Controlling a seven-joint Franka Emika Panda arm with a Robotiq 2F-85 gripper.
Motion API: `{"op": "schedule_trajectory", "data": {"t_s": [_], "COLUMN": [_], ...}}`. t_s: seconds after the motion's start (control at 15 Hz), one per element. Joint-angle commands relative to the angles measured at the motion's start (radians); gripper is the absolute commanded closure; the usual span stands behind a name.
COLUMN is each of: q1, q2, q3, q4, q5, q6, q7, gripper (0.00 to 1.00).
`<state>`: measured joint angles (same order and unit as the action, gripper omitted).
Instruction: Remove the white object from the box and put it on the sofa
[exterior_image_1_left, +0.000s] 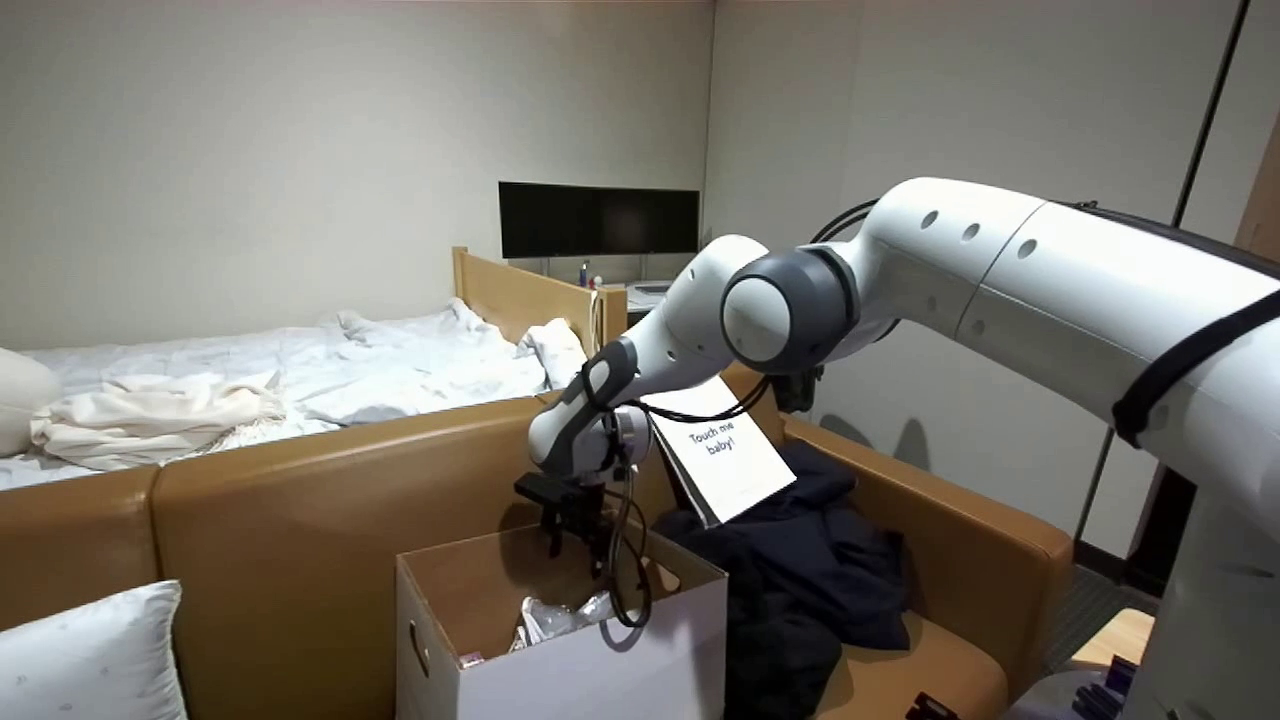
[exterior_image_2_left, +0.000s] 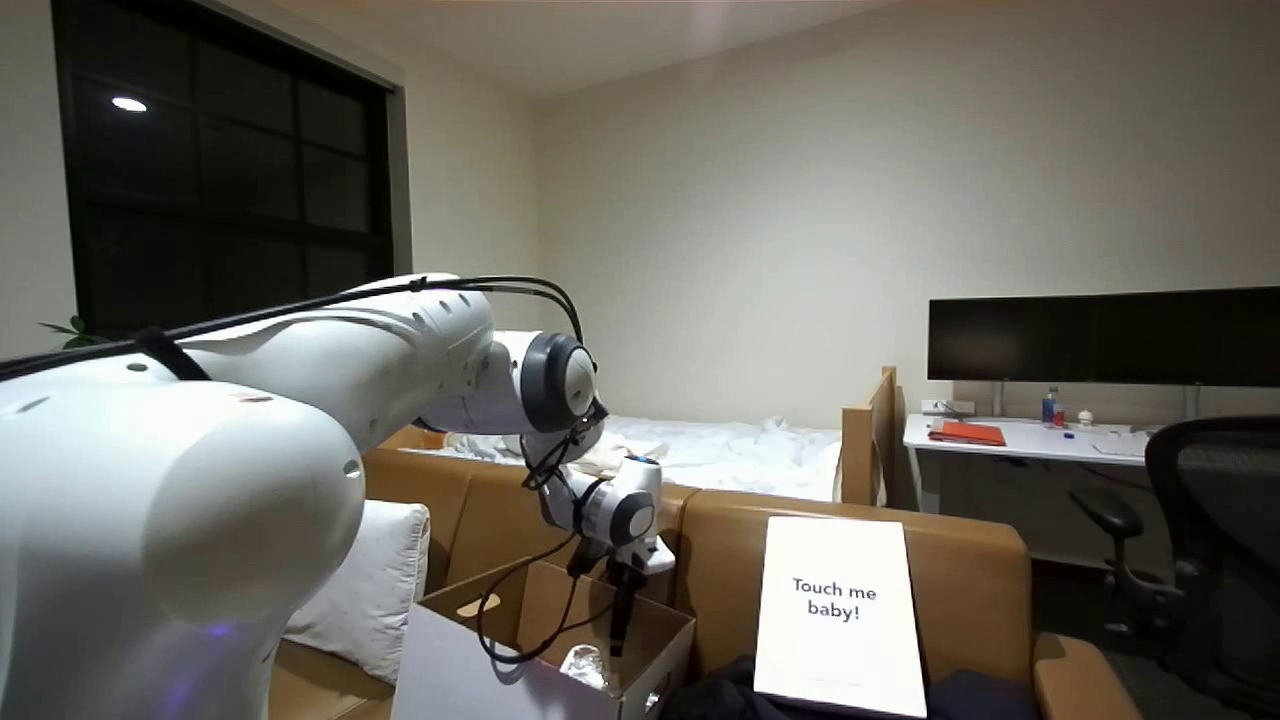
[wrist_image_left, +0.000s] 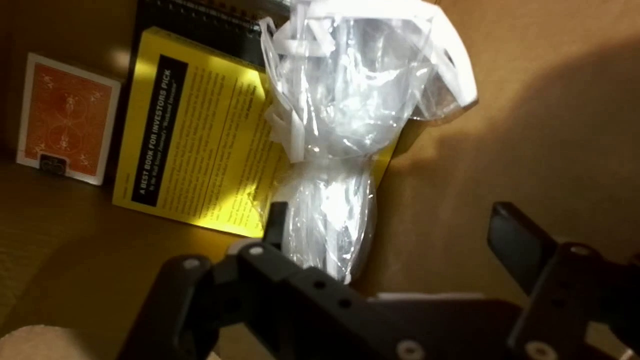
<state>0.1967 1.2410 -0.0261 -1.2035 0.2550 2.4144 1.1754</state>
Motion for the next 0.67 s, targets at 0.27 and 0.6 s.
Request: {"op": "schedule_trajectory", "data": {"t_s": [0.27,0.6], "q1": [-0.111,-0.226], "q2": [0.110,-0.028], "q3": [0.074,0.171], "q4": [0.164,0.130], "q5": [0.026,0.068], "q6": [-0.272,-0.421], "q7": [-0.021,-0.133], "gripper": [0.00,0.00]}}
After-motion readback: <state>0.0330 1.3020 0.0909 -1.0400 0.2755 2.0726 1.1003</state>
